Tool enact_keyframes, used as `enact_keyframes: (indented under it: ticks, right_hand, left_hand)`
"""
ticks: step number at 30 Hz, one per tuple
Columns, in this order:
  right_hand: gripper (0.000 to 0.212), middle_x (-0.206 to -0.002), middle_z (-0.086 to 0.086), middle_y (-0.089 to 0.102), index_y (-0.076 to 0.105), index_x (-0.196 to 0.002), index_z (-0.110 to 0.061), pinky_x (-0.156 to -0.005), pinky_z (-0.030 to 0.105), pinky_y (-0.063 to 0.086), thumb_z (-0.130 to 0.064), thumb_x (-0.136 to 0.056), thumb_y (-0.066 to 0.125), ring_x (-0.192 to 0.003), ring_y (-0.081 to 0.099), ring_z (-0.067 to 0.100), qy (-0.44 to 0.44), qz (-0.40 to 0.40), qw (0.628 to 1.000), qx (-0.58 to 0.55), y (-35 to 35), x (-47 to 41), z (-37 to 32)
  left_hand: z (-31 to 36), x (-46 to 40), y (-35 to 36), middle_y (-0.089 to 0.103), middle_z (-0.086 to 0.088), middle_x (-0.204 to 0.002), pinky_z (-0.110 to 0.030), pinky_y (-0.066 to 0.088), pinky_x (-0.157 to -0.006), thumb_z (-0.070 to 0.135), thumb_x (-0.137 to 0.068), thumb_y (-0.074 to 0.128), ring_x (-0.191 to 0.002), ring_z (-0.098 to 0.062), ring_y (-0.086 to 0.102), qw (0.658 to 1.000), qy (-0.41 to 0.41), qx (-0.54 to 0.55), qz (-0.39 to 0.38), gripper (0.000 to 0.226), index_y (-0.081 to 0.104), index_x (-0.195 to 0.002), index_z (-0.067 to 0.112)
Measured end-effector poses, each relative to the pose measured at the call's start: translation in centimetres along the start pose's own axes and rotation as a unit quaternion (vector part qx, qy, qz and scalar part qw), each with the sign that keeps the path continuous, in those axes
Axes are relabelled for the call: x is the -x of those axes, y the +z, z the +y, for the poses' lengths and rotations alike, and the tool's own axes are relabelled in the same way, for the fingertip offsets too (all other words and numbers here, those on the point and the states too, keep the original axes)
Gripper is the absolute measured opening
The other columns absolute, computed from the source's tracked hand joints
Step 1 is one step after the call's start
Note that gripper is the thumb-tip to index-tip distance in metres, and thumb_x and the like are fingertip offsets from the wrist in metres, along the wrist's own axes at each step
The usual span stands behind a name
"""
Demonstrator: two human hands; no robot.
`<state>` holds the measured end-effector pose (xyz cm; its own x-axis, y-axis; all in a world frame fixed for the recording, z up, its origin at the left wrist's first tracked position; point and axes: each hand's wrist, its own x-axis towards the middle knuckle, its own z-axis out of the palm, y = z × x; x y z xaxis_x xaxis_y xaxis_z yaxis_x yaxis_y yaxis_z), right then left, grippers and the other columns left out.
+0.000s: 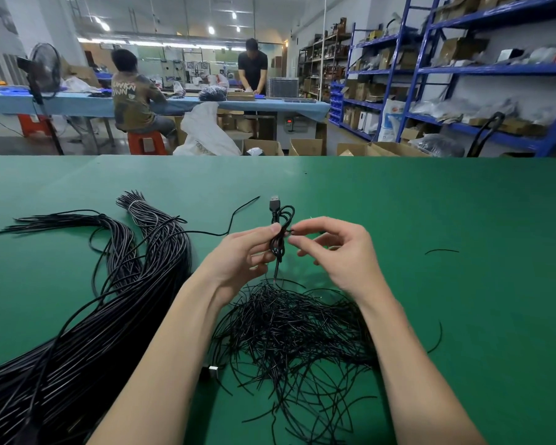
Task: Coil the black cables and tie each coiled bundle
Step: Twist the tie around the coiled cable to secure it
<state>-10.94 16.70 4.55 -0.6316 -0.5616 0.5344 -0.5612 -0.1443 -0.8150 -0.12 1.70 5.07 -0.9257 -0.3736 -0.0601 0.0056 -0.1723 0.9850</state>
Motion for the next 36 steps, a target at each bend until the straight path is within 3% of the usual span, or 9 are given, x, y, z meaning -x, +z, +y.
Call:
enact_keyframes:
  ticks: [3,6,10,14,18,25,31,33,36]
  right_hand:
    - [0.009,-0.067,-0.014,0.073,0.080,-0.076,-0.030,-0.051,0.008,0.038,-0.026,-0.083,0.085,-0.052,0.065,0.005,-0.021,0.026,0.999,0.028,0.2,-0.2,-0.1]
    - [0.016,-0.064,-0.006,0.069,0.080,-0.068,-0.025,-0.045,0.013,0.037,-0.021,-0.083,0.082,-0.052,0.058,0.006,0.148,-0.012,0.984,-0.101,0.7,-0.4,-0.5]
    - [0.015,-0.065,-0.003,0.064,0.077,-0.064,-0.015,-0.036,0.010,0.036,-0.019,-0.078,0.079,-0.049,0.054,0.003,0.392,-0.050,0.845,-0.360,1.1,-0.3,-1.3]
    - [0.004,-0.080,-0.007,0.077,0.077,-0.087,-0.023,-0.050,0.017,0.047,-0.020,-0.087,0.080,-0.058,0.068,0.008,0.150,0.002,0.986,-0.072,0.8,-0.3,-0.9]
    - [0.007,-0.082,-0.022,0.075,0.081,-0.087,-0.033,-0.058,0.008,0.042,-0.030,-0.083,0.084,-0.064,0.070,0.008,-0.051,0.003,0.993,0.111,-0.1,-0.2,0.3]
    - [0.012,-0.066,-0.012,0.069,0.078,-0.078,-0.019,-0.052,0.011,0.041,-0.014,-0.089,0.077,-0.058,0.061,0.004,0.060,0.023,0.998,-0.028,1.0,0.0,0.2]
    - [0.007,-0.062,-0.002,0.056,0.073,-0.070,-0.005,-0.033,0.011,0.038,-0.010,-0.075,0.072,-0.045,0.051,0.002,0.437,-0.109,0.687,-0.569,1.3,-0.1,-1.4]
    - [0.005,-0.064,-0.002,0.057,0.074,-0.072,-0.006,-0.033,0.011,0.038,-0.011,-0.076,0.074,-0.046,0.051,0.003,0.425,-0.122,0.723,-0.532,1.4,-0.1,-1.4]
    - [0.005,-0.071,-0.002,0.068,0.078,-0.080,-0.012,-0.041,0.013,0.042,-0.014,-0.085,0.078,-0.050,0.056,0.003,0.335,-0.049,0.904,-0.262,1.3,-0.7,-1.3]
  left_hand:
    - [0.0,0.2,-0.1,0.069,0.004,-0.095,-0.028,0.038,-0.077,0.048,-0.070,0.076,-0.074,-0.008,0.056,1.000,0.007,-0.018,-0.001,0.030,0.080,-0.089,0.025]
    - [0.3,0.3,-0.1,0.070,0.007,-0.092,-0.028,0.038,-0.075,0.049,-0.070,0.075,-0.078,-0.009,0.055,0.998,0.038,-0.051,0.023,0.032,0.079,-0.090,0.025]
    - [0.4,0.2,0.1,0.069,0.011,-0.084,-0.028,0.040,-0.075,0.046,-0.077,0.075,-0.073,-0.007,0.055,0.992,0.056,-0.088,0.070,0.026,0.078,-0.089,0.024]
    - [0.1,0.2,0.0,0.072,0.006,-0.093,-0.030,0.038,-0.076,0.043,-0.081,0.073,-0.084,-0.013,0.055,0.997,0.011,-0.044,0.067,0.024,0.079,-0.093,0.023]
    - [0.0,0.1,0.0,0.070,0.008,-0.087,-0.027,0.036,-0.069,0.048,-0.070,0.076,-0.071,-0.008,0.054,0.999,0.000,-0.022,0.042,0.027,0.080,-0.086,0.026]
    - [0.0,0.0,-0.1,0.066,0.003,-0.092,-0.027,0.036,-0.072,0.046,-0.072,0.075,-0.081,-0.012,0.052,0.998,0.041,-0.030,0.033,0.030,0.078,-0.090,0.023]
    - [0.2,-0.4,0.3,0.070,-0.006,-0.087,-0.025,0.037,-0.066,0.046,-0.069,0.077,-0.078,-0.010,0.053,0.986,0.138,-0.055,0.075,0.034,0.080,-0.090,0.021]
    - [0.1,-0.5,0.2,0.073,-0.006,-0.091,-0.022,0.039,-0.065,0.048,-0.067,0.077,-0.080,-0.009,0.056,0.986,0.137,-0.052,0.075,0.038,0.080,-0.092,0.020]
    - [-0.5,-1.0,-0.4,0.071,0.000,-0.084,-0.019,0.039,-0.061,0.043,-0.070,0.079,-0.073,-0.008,0.056,0.987,0.121,-0.032,0.105,0.037,0.080,-0.094,0.014]
